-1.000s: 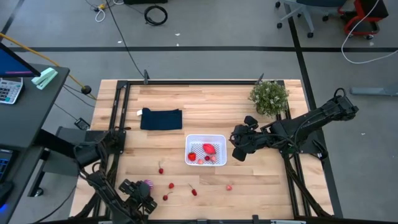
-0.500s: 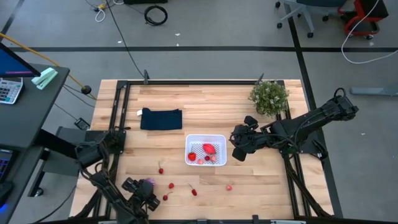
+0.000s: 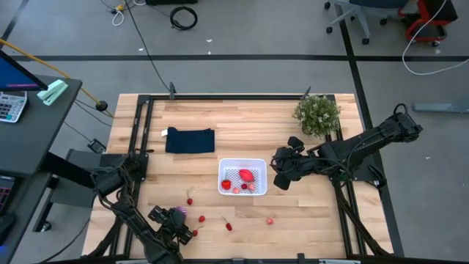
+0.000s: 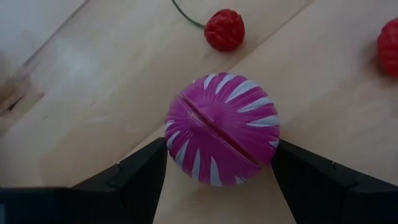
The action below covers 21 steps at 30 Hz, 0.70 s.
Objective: Pick and placing Produce into tupperware
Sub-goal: Put the onion into the white bin
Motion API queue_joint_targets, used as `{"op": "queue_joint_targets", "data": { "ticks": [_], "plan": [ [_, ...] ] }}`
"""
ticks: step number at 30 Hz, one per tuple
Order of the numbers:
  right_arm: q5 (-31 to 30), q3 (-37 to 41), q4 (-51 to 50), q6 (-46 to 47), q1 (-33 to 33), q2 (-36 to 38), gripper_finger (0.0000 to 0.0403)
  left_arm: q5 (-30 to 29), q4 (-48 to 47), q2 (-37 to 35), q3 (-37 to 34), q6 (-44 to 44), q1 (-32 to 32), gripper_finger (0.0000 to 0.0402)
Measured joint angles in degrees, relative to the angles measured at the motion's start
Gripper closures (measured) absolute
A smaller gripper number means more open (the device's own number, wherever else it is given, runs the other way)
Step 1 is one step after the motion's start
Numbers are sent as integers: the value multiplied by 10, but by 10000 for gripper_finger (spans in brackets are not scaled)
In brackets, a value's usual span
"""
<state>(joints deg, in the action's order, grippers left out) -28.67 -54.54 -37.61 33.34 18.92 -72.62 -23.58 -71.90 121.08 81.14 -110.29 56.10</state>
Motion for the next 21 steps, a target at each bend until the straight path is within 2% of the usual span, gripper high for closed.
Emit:
{"op": "queue_joint_targets", "data": {
  "ticks": [13,21],
  "plan": [
    [0,0,0,0,0,0,243,0,15,-20,0,0,-17,158],
    [0,0,0,0,0,0,243,-8,19,-23,30,30,-29,152]
  ]
}}
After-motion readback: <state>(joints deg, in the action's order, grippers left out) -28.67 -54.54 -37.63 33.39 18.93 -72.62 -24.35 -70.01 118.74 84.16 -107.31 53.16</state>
